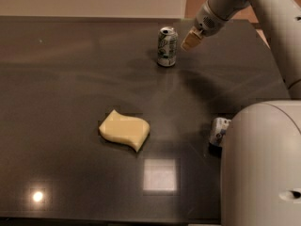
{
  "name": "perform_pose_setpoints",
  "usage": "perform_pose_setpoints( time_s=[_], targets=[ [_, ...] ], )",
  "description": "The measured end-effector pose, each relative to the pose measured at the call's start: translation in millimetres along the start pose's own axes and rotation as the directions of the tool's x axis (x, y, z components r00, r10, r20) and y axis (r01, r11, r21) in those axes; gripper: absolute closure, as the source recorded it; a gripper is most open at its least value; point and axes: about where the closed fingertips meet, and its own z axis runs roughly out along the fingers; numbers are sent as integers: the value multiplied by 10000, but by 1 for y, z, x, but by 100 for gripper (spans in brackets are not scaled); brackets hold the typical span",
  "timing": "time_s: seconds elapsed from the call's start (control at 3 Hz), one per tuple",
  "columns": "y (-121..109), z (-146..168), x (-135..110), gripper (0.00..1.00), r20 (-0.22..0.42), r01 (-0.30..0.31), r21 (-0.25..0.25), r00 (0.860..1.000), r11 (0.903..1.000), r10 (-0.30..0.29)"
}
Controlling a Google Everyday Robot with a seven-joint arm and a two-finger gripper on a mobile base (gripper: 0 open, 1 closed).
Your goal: Pick 7up can
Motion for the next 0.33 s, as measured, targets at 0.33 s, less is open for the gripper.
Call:
perform_pose_setpoints(
  time_s=[0.33],
  targets=[
    [0, 4, 0, 86, 1, 6, -28, 10000, 10000, -6]
  ],
)
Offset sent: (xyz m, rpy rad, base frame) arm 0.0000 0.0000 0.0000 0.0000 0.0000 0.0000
